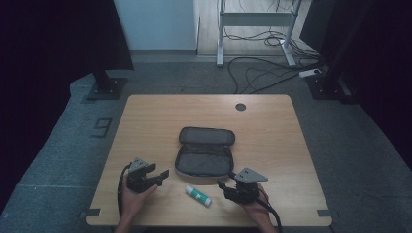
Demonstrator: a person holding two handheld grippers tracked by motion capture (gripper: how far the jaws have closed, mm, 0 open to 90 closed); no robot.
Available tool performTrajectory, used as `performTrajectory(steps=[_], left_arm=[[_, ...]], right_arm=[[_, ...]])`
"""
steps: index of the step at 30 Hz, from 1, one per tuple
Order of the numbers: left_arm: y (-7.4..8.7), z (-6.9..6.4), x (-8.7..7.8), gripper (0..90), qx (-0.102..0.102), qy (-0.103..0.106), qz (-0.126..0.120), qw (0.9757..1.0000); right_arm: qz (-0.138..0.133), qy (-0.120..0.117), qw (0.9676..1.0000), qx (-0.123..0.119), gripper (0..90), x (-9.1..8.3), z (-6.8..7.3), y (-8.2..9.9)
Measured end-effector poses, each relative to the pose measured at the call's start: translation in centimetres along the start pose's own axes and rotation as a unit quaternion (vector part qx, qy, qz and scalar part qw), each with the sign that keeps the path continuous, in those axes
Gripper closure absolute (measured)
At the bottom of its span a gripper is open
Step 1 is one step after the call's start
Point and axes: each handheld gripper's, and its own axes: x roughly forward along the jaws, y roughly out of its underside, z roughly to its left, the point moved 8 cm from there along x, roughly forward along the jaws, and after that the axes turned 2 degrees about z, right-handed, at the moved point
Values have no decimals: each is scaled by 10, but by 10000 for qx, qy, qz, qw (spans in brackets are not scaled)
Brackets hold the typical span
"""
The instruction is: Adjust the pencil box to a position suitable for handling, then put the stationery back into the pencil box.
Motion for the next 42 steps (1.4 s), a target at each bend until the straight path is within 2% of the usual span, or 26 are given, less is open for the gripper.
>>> performTrajectory(steps=[11,21,33,42], left_arm=[[4,4,-1,314,-57,-11,4,10000],[6,4,1,314,-61,31,49,10000],[9,0,6,312,-14,63,163,9998],[9,1,5,312,-41,59,150,9999]], right_arm=[[-1,-253,9995,-185,444,5,22,-1],[41,-444,9987,-235,463,12,36,-1],[244,-615,9974,-303,480,27,54,4],[401,-775,9954,-389,508,36,65,11]])
